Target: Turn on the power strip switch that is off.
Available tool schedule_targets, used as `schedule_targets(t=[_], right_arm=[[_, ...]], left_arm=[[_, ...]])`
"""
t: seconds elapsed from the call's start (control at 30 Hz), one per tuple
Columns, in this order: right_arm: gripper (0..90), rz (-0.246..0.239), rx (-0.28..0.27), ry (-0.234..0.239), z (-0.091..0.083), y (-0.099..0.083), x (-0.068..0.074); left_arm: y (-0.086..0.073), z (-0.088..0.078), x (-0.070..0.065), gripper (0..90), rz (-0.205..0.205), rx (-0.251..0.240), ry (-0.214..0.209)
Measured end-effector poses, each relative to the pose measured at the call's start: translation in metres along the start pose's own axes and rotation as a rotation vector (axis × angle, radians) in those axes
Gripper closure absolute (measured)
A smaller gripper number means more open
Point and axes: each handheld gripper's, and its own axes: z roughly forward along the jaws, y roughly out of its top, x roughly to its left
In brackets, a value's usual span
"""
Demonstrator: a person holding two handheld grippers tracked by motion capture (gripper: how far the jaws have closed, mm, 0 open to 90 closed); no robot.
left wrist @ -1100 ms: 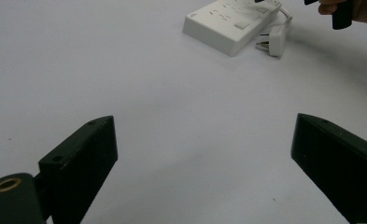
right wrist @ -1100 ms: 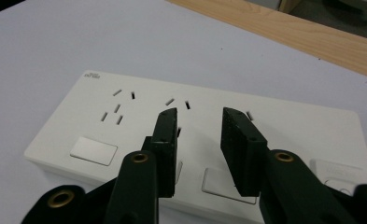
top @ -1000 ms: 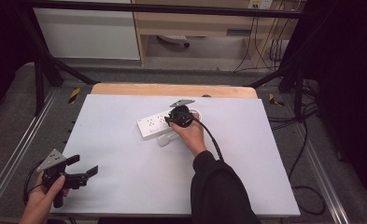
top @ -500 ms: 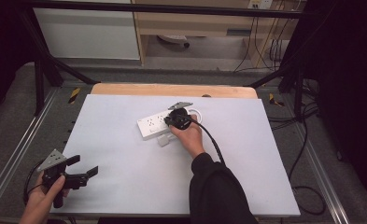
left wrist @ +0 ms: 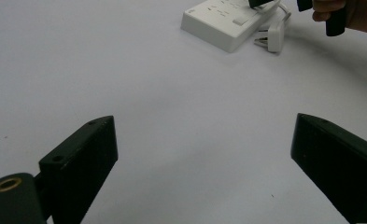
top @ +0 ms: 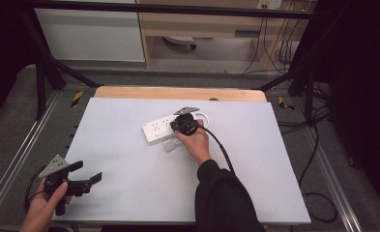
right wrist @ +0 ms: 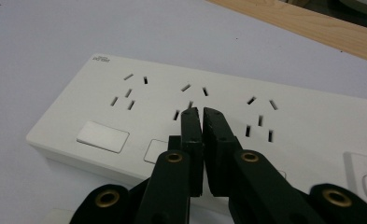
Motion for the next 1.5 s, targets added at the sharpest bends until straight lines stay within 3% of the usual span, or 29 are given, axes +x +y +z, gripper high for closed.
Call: schedule_targets(t=[0.13, 0.57, 1.3, 1.5], right_arm=[[88.8, 0.019, -0.020, 0.000, -0.001, -0.003, -0.001], [90.0, 0.014, -0.023, -0.012, -0.002, -0.005, -0.001], [90.0, 0.008, -0.056, 0.010, -0.003, -0.010, 0.004], [90.0, 0.016, -0.036, -0.001, -0.004, -0.011, 0.002]], left_arm=[[0.000, 0.000, 0.000, 7.4, 0.001, 0.000, 0.000], [0.000, 0.000, 0.000, 7.4, 0.003, 0.001, -0.002], [0.000, 0.001, -0.001, 7.4, 0.006, 0.007, 0.000], [0.000, 0.000, -0.001, 7.4, 0.007, 0.007, 0.001]])
